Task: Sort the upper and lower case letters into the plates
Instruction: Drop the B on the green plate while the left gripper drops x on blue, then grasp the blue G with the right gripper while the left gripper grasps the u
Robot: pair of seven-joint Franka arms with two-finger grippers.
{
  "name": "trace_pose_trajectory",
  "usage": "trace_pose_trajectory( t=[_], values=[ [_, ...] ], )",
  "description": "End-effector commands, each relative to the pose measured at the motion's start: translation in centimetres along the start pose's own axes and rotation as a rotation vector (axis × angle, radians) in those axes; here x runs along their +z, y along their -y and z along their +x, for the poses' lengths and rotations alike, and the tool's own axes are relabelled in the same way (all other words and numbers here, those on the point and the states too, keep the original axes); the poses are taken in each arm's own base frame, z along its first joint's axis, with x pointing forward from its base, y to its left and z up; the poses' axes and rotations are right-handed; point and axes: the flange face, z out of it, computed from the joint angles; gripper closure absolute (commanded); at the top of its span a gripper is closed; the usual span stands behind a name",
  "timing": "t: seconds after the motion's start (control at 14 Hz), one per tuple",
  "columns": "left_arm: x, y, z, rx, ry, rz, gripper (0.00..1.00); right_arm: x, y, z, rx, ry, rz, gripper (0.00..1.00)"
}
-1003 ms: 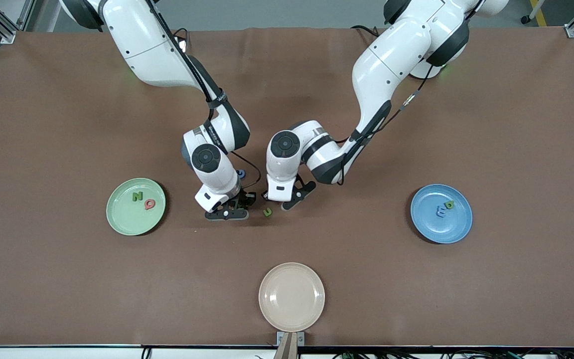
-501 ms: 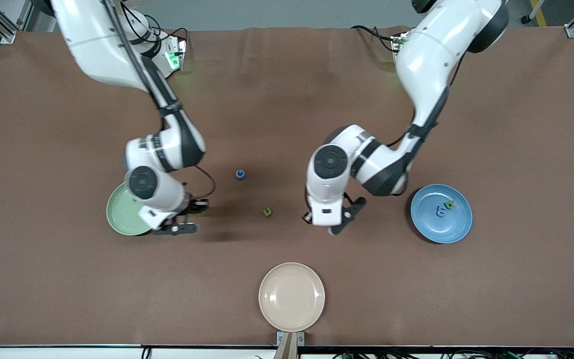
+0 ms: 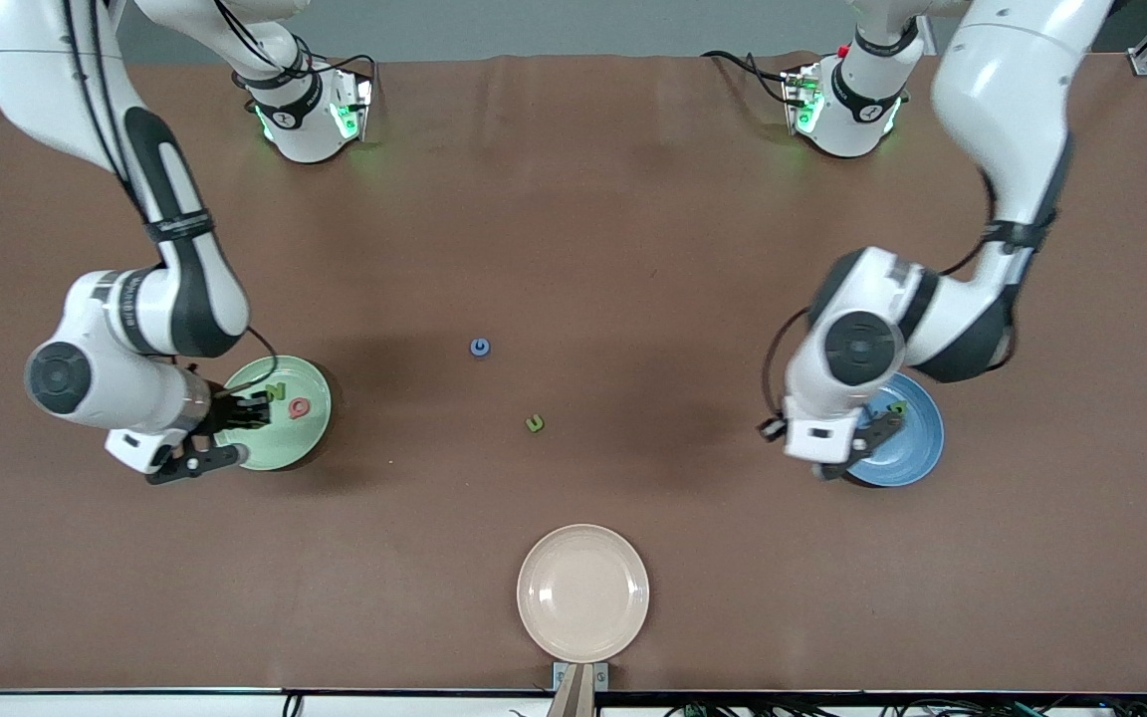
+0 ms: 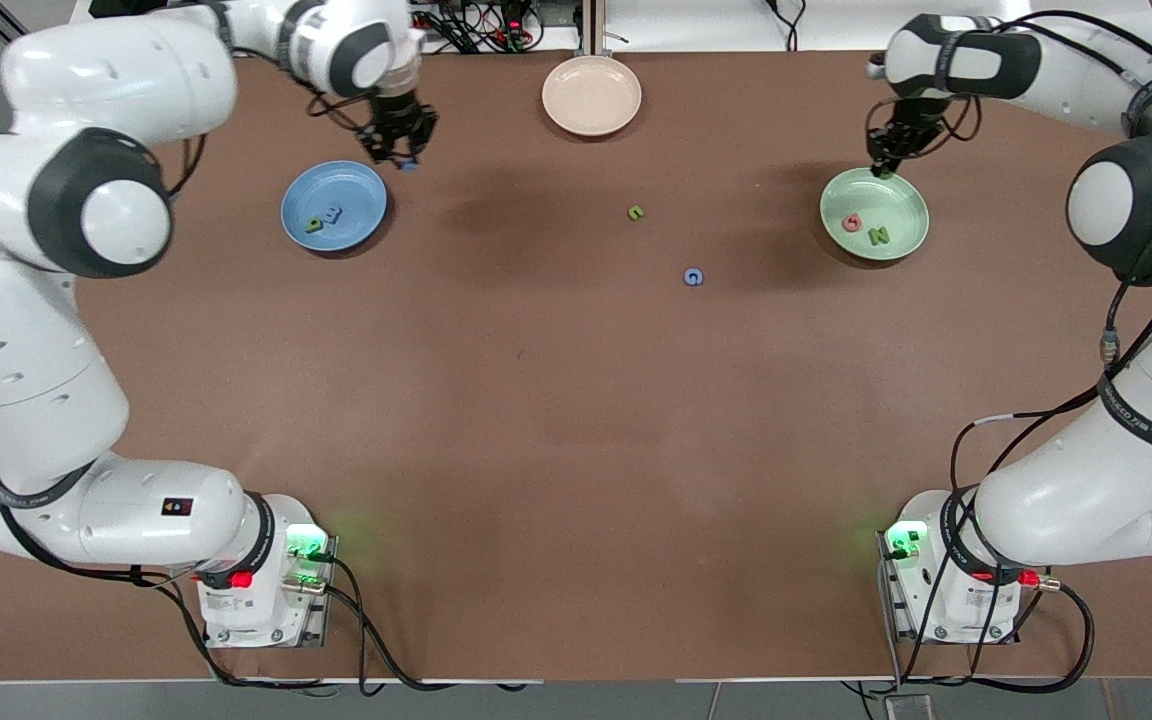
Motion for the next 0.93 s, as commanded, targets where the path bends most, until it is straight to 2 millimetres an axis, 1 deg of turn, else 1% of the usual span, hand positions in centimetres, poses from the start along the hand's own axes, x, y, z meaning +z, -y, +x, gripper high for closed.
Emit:
trace_pose_trajectory(
  t=[0.0,0.07,0.14,0.21,0.29,0.36,0.43,0.5,0.57,0.64,0.72,0.79,0.86],
  values=[
    [2.4,6.5,1.9,0.046,-0.031,0.01,0.98,2.5,-1.4,-2.0,-0.042,-0.033,-0.009,0.96],
    [3.6,7.6,2.8,0.052,-0.038,0.023,0.97,3.7,-1.8,-2.4,-0.037,-0.039,-0.013,0.96],
    [4.9,8.8,3.7,0.04,-0.043,0.015,0.94,5.1,-2.0,-2.8,-0.033,-0.045,-0.018,0.96],
    [6.1,9.5,4.2,0.029,-0.039,0.001,0.9,6.0,-2.1,-3.2,-0.03,-0.051,-0.024,0.96],
    [7.1,9.6,4.3,0.025,-0.031,-0.008,0.79,6.9,-2.1,-3.2,-0.028,-0.052,-0.027,0.95],
    [7.7,9.6,4.4,0.022,-0.021,-0.008,0.48,7.8,-2.1,-3.3,-0.029,-0.046,-0.026,0.94],
    [8.0,9.6,4.4,0.009,-0.017,-0.008,0.13,8.5,-2.3,-3.3,-0.025,-0.044,-0.026,0.9],
    [7.9,9.9,4.6,-0.001,-0.017,-0.006,0.0,8.9,-2.4,-3.4,-0.023,-0.04,-0.026,0.86],
    [7.7,9.8,4.5,-0.002,-0.017,0.0,0.0,9.0,-2.3,-3.4,-0.023,-0.036,-0.024,0.61],
    [7.4,9.7,4.4,-0.005,-0.019,0.0,0.0,9.1,-2.3,-3.4,-0.023,-0.029,-0.021,0.02],
    [6.7,9.1,4.1,-0.022,-0.026,-0.009,0.0,8.9,-2.2,-3.5,-0.023,-0.025,-0.019,0.0],
    [5.8,7.7,3.1,-0.031,-0.03,-0.027,0.0,8.5,-2.1,-3.4,-0.022,-0.019,-0.015,0.0],
    [4.4,5.6,1.7,-0.056,-0.034,-0.06,0.0,7.6,-2.1,-3.2,-0.018,-0.008,-0.008,0.0]
  ],
)
